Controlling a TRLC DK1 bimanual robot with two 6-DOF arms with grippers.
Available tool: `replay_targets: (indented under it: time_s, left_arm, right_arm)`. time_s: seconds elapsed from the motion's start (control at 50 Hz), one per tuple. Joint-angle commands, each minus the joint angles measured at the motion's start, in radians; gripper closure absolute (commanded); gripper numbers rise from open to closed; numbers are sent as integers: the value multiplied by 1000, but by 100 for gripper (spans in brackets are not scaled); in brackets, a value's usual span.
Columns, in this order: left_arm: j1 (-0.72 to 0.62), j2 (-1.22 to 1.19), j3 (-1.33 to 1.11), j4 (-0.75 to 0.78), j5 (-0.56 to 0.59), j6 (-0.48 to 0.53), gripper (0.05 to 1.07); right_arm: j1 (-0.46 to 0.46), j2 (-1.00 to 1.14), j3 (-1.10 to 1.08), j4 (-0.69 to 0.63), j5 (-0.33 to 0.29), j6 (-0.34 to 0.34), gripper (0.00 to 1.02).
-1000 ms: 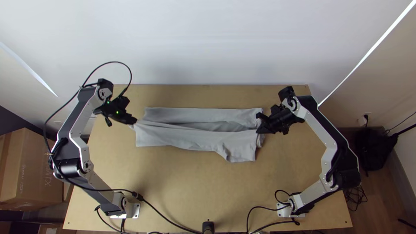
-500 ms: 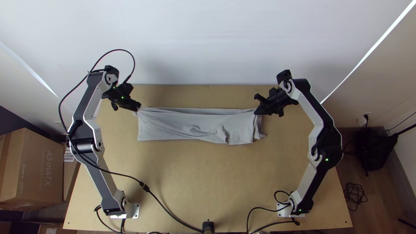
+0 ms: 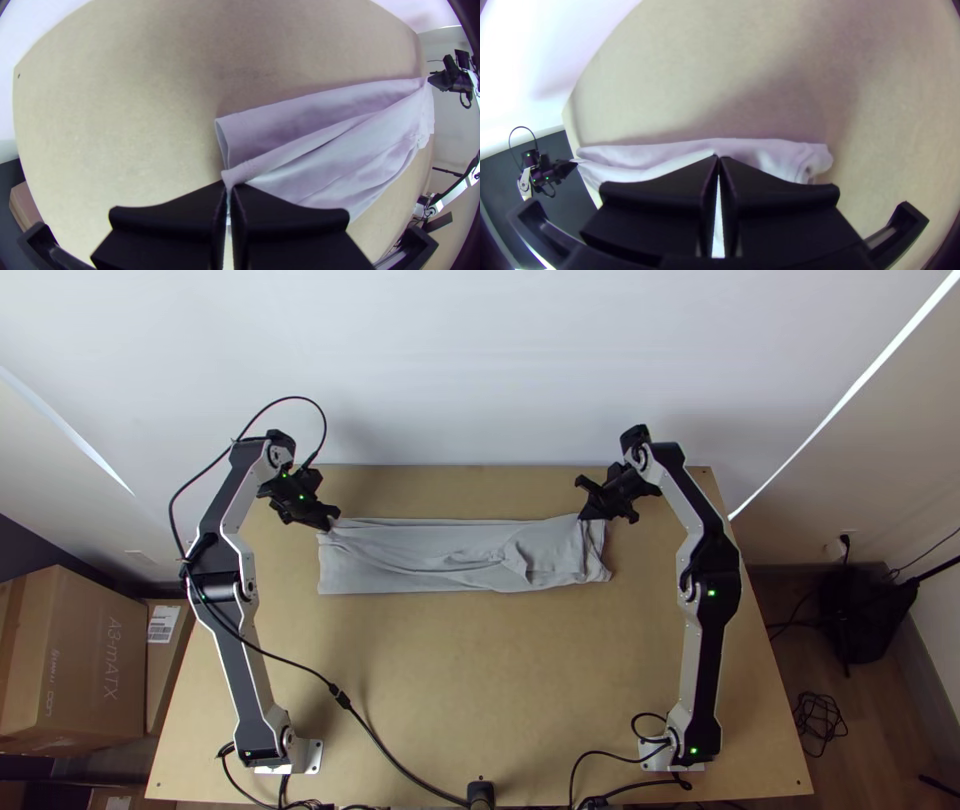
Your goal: Fold the t-shirt
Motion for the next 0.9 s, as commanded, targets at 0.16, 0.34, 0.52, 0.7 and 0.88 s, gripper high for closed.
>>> replay_targets:
  time_s: [0.16, 0.34, 0.52, 0.7, 0.88]
  left_arm:
    - [-2, 34, 28, 1, 67, -6, 71]
    - [-2, -18, -2, -16, 96, 25, 10]
    - [55, -169, -102, 128, 252, 5, 10]
    - [126, -219, -102, 111, 329, -19, 10]
    - [221, -234, -177, 64, 476, -4, 10]
  right_arm:
    - [-28, 74, 68, -13, 46, 7, 97]
    - [-31, 34, 66, -13, 64, 9, 10]
    - [-43, -67, 43, 51, 138, 15, 4]
    - [-71, -208, -33, 120, 150, 64, 5]
    - [-132, -336, -116, 154, -115, 199, 5]
